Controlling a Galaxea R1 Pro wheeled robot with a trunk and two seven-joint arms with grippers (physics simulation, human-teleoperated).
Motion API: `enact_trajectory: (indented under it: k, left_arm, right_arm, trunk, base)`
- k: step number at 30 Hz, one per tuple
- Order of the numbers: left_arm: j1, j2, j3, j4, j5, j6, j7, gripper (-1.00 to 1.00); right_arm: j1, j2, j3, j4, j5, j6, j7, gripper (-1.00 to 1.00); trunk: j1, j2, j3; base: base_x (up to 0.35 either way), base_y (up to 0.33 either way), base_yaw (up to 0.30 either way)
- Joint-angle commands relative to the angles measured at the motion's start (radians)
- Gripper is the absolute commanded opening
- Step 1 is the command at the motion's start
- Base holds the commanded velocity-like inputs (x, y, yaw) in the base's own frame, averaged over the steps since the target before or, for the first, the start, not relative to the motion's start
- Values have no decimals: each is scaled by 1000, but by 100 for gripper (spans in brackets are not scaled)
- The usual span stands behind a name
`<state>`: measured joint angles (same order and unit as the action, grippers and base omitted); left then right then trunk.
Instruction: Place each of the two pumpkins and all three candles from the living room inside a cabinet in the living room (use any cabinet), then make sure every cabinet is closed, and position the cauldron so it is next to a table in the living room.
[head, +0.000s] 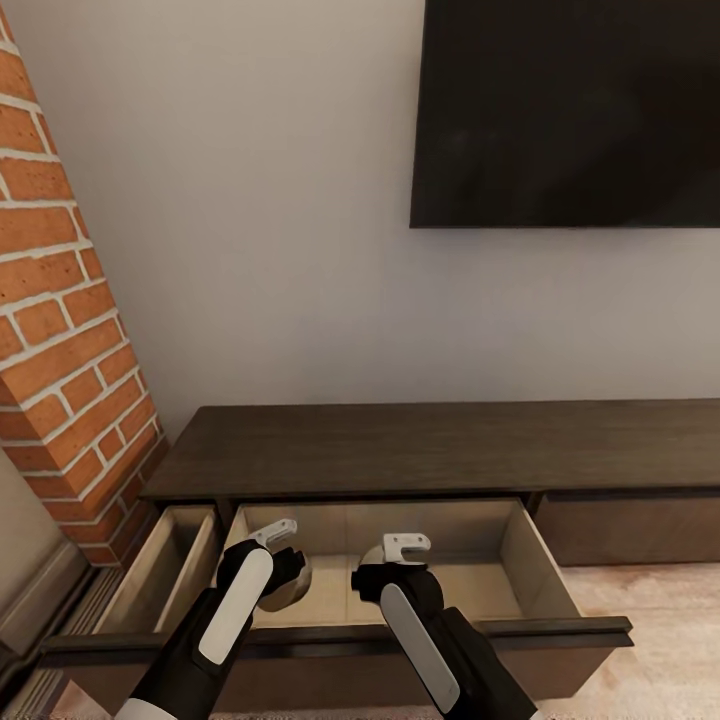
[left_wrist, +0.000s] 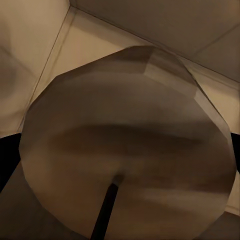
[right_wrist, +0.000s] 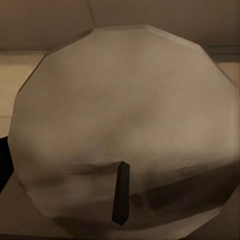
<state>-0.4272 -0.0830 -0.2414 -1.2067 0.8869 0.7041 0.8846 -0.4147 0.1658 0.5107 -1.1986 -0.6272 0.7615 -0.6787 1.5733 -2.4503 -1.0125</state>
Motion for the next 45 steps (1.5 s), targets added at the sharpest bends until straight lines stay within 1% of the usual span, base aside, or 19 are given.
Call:
enact_trajectory:
  k: [1,5,16,30,38,40,45]
  left_arm:
    - [-1,0,-1,-1,6,3,7,-100]
    - [-1,0,-1,-1,6,3,8,-100]
    - [-1,0,-2,-2,7,3,7,-100]
    - [-1,0,-1,-2,7,3,7,-100]
    - [-1,0,-1,-5,7,2,7,-100]
    - [-1,0,-1,-5,7,2,7,-100]
    - [-1,0,-1,-5,7,2,7,-100]
  right_arm:
    - [-1,0,2,-1,-11,-1,-12,-100]
    - [-1,0,2,-1,-11,-1,-12,-100]
    - [-1,0,2,-2,-11,1,-12,-100]
    - [-1,0,2,-3,-11,1,-12,-100]
    - [-1,0,1,-3,-11,1,-12,-100]
    - [-1,0,1,-2,-11,2,-12,-100]
    - [-1,0,2,1,-11,2,-12,-100]
  trunk:
    - [4,-8,-4]
    - [19,-36,-17]
    - [19,-36,-17]
    - [19,-36,-17]
    - [19,-36,-17]
    - [27,-50,-23]
    - [29,-51,-42]
  base:
    - [0,0,0]
    - [0,0,0]
    - [5,0,0]
    - [132,0,0]
    - [26,0,0]
    - [2,0,0]
    - [0,0,0]
